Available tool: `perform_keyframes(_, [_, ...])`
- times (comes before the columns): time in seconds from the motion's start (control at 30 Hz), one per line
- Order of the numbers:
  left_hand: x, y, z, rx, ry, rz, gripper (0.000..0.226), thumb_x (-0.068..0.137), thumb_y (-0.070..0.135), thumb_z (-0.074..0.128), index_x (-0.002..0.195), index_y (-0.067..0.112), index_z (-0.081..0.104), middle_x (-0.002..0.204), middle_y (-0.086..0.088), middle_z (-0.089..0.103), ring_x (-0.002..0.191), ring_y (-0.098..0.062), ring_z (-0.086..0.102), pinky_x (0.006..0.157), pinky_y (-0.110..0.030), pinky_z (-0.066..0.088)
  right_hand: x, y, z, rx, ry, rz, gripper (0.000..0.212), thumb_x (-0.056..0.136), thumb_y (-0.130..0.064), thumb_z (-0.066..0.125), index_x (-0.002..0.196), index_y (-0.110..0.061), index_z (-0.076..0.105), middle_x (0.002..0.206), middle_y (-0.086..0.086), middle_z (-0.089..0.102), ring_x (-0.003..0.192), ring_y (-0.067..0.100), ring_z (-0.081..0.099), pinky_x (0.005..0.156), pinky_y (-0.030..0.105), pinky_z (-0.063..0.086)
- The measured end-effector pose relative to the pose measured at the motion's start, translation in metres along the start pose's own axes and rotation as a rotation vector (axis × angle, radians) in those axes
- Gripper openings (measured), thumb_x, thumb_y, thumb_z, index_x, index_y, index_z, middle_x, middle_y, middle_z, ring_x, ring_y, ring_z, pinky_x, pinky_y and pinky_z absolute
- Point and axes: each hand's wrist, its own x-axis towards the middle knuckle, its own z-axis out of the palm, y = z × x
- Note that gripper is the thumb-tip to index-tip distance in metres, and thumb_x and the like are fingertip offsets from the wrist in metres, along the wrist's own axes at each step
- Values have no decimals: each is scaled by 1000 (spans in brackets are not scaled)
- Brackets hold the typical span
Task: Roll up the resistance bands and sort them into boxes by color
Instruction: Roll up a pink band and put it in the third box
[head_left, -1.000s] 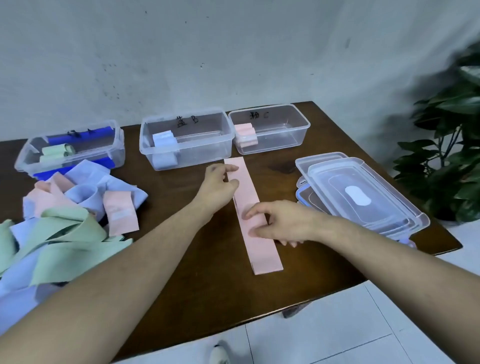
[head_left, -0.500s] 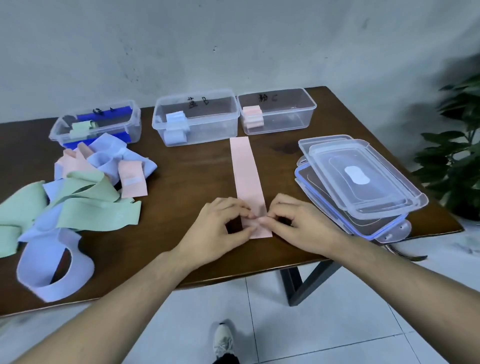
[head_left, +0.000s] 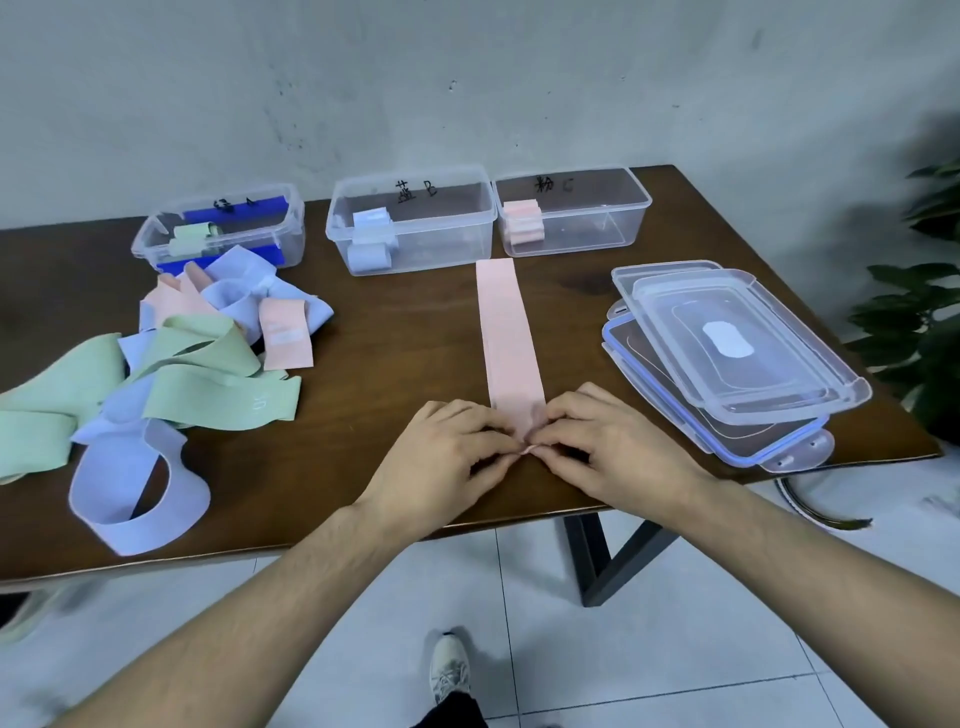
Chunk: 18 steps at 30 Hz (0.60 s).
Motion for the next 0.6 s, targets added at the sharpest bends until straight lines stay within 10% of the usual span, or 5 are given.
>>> perform_keyframes(0.6, [-4, 14, 3, -41, 44, -80, 26, 95, 37, 52, 99, 20, 71, 96, 11, 68, 92, -11, 56, 81, -29, 44, -6, -8, -3, 125, -10, 63, 16, 97, -19, 65, 110, -23, 72, 106, -13, 65, 95, 9, 59, 86, 29, 51])
